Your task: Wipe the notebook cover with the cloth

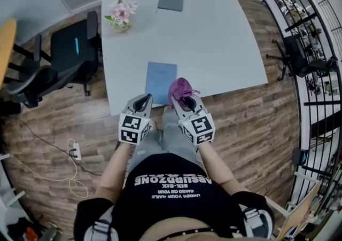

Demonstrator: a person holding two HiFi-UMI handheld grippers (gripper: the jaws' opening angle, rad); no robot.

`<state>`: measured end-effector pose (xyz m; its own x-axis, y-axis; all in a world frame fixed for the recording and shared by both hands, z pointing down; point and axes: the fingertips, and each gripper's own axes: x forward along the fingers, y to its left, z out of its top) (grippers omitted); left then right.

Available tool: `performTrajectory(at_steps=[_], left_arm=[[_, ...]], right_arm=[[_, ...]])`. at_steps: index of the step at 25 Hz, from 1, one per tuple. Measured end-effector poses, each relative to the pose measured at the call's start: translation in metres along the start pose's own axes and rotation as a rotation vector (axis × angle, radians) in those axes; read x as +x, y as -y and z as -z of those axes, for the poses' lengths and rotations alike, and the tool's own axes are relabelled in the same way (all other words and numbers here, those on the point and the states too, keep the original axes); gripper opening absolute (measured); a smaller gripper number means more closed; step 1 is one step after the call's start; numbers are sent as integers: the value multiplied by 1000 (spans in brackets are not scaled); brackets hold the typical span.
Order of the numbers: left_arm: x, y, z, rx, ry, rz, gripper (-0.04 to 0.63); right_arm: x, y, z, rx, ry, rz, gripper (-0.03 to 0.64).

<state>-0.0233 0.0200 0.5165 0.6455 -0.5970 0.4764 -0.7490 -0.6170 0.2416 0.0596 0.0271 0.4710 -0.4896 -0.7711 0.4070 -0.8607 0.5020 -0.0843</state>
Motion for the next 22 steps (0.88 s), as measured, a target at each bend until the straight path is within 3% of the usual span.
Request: performTrajectory(at_steps=[8,13,18,22], left_arm=[[36,-32,25,-112,-83,-68,15],[55,-41,38,-142,-125,-83,15],[79,-55,58,-247,-173,-102,15],[90,-66,69,-272,-208,-125,15]], right_arm=[[68,38,12,23,-99,-82,101],[117,51,21,60,-154,-134,101],[163,58,40,37,-266,-187,103],[191,66,54,16,-348,-210,103]])
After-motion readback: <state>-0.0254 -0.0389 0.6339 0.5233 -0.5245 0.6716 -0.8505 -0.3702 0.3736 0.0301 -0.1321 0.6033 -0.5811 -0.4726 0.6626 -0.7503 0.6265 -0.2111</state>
